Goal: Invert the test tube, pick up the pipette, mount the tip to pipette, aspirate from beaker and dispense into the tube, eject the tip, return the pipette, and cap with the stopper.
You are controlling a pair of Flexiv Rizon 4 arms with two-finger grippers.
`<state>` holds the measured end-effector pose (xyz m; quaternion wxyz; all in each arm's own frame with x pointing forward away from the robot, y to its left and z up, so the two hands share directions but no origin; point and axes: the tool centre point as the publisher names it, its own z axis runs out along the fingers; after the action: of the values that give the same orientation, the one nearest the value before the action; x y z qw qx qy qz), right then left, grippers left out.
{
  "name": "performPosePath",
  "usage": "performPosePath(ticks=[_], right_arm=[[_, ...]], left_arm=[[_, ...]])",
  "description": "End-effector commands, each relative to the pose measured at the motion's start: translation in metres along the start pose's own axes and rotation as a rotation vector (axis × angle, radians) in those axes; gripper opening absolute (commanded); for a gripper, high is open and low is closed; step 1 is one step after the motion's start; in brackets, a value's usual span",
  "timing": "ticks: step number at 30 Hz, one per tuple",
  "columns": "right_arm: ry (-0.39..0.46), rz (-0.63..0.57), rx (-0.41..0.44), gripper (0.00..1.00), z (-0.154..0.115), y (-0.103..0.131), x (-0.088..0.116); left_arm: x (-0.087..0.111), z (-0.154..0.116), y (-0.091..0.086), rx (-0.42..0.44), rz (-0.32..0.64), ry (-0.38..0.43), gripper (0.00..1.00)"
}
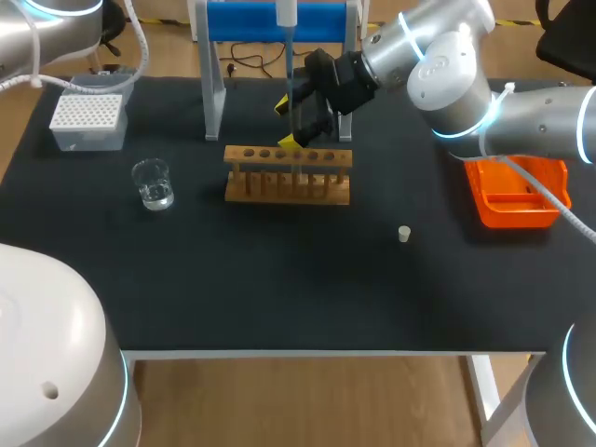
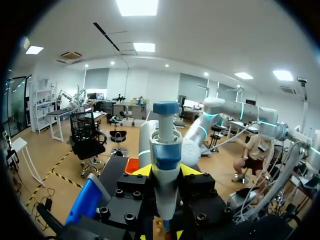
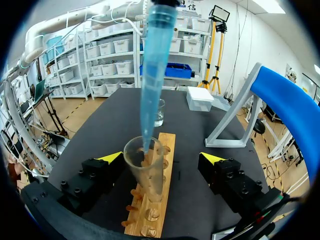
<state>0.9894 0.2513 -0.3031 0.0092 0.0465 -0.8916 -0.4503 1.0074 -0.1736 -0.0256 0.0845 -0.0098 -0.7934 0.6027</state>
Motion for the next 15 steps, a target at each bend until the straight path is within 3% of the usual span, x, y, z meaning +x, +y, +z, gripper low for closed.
performPosePath(ticks=[1,15], right_arm=[[0.002,0.000,0.004,1.00,-0.0015,0.0006,0.0003],[0.002,0.000,0.004,1.00,-0.0015,0.0006,0.0003]], left_arm=[[-0.0029,-0.0002,-0.0006,0.001,0.001,0.002,0.00],[-0.0085,0.0049,-0.0011,0.019,0.008,0.008,0.00]])
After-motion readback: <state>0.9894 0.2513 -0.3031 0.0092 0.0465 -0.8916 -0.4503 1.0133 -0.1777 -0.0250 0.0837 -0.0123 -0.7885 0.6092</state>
